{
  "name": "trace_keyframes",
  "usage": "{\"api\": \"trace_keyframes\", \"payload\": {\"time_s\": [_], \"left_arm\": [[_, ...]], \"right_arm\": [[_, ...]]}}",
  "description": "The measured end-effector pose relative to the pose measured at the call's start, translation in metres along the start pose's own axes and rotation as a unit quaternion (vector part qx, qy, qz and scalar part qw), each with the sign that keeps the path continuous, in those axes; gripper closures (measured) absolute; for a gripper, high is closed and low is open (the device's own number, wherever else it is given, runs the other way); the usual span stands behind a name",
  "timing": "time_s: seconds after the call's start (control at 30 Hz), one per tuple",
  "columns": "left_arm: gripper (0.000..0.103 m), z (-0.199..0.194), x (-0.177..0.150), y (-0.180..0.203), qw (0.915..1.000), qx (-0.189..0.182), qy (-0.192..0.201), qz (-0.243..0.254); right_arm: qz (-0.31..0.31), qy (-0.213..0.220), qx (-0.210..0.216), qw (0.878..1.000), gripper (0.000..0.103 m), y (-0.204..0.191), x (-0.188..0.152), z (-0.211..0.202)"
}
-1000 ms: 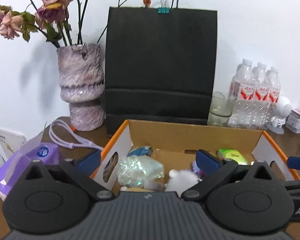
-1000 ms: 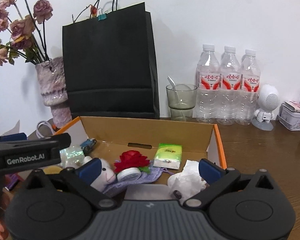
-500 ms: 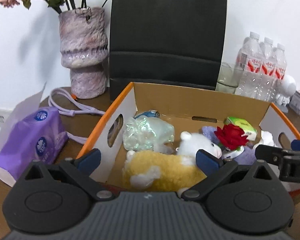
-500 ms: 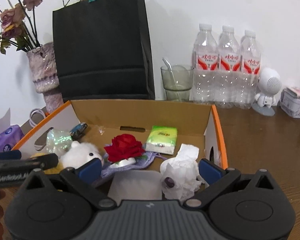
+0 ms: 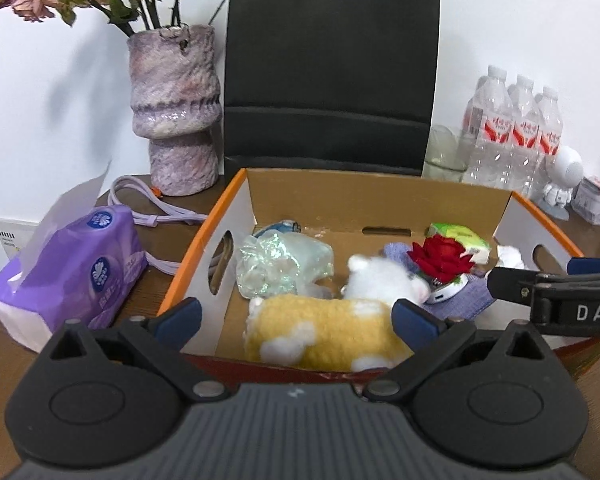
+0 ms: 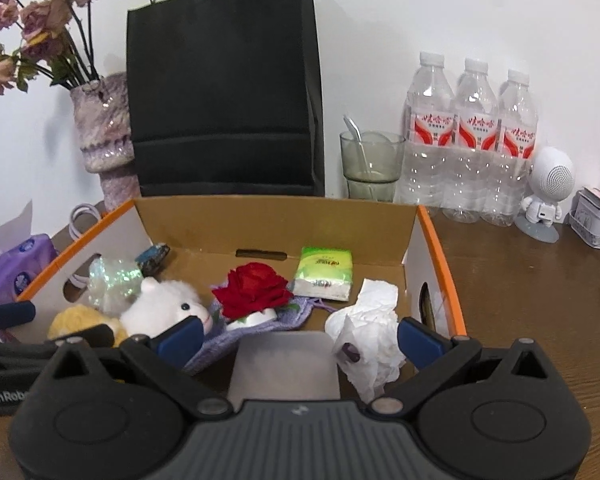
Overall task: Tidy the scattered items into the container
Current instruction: 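Move both tools back toward the white caps and cable beside the box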
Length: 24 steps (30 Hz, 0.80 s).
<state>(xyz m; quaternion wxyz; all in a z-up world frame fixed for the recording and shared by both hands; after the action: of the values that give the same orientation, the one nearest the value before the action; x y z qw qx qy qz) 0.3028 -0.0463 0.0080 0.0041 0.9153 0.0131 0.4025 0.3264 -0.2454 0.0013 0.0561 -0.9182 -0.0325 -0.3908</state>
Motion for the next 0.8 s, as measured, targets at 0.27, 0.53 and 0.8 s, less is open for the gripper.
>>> {"api": "trace_keyframes", "payload": {"time_s": [0.27,0.53,0.8], "left_arm": [[0.0,-0.03,0.002,0.0,0.9995,-0.015,0.018,-0.022],[0.0,-0.075,-0.02,-0.006,0.9993,-0.015,0.033,-0.001],[0.0,-0.09,-0.063,-0.023,0.9993,-0.032,0.013,0.013]], "right_arm": [[0.003,0.035,0.004,0.999,0.0,-0.005,-0.016,-0.045],[-0.023,0.072,0.016,0.997,0.0,-0.005,-0.038,-0.11],[-0.043,0.051,0.003,0.998,0.0,0.004,-0.091,-0.12]]}}
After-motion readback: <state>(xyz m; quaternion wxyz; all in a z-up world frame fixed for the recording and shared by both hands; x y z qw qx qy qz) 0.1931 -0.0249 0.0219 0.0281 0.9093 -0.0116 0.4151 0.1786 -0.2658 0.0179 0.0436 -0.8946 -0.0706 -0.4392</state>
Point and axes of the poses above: each gripper's, at about its wrist camera, not at the fingertips, and z roughly the way its jaws point, y to its right, x to its top, the point moved 4 cm from there along z, roughly the way its jaws point, and after that the axes turned 9 degrees about -y, right-handed, at the moved point
